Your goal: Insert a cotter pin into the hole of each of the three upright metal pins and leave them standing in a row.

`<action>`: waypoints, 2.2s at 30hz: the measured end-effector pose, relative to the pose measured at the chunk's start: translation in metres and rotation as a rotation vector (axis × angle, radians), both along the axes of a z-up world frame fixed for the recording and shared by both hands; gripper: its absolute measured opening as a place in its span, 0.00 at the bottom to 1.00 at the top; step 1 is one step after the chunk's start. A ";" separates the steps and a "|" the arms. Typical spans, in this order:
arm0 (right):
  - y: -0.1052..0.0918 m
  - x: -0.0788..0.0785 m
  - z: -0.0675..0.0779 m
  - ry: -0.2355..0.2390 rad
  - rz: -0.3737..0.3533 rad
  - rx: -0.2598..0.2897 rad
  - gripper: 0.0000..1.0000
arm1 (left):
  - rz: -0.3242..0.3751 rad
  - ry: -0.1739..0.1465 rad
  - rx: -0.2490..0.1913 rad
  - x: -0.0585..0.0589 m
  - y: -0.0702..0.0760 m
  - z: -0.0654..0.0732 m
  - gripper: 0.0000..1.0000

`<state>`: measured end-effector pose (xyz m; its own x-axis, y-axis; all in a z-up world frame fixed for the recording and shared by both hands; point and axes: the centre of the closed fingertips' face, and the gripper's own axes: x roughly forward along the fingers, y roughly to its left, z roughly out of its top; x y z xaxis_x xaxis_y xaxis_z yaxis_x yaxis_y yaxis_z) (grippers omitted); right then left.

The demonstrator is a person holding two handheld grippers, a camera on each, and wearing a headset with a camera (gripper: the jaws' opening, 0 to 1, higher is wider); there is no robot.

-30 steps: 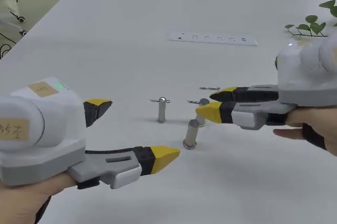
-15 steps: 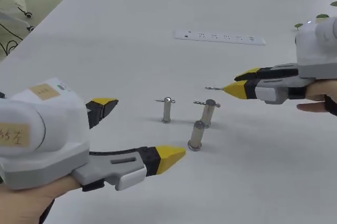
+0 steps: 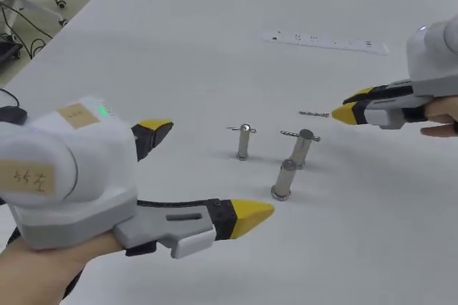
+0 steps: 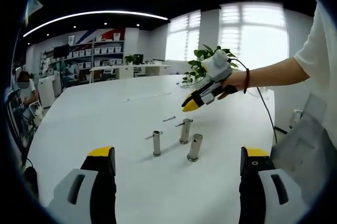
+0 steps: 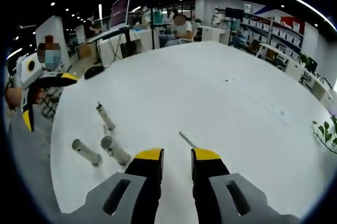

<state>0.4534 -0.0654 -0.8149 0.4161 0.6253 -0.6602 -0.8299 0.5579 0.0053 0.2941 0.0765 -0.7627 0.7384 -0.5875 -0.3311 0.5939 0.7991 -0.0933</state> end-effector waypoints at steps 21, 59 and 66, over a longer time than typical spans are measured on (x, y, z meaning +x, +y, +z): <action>0.009 0.033 -0.042 0.045 0.061 -0.100 0.17 | 0.031 0.032 0.005 0.003 0.008 -0.007 0.99; 0.006 0.027 -0.046 -0.028 0.349 -0.433 0.02 | 0.041 0.072 -0.002 -0.001 0.010 -0.011 0.89; 0.003 0.030 -0.033 -0.071 0.330 -0.412 0.02 | 0.021 0.091 -0.023 -0.002 0.003 -0.012 0.84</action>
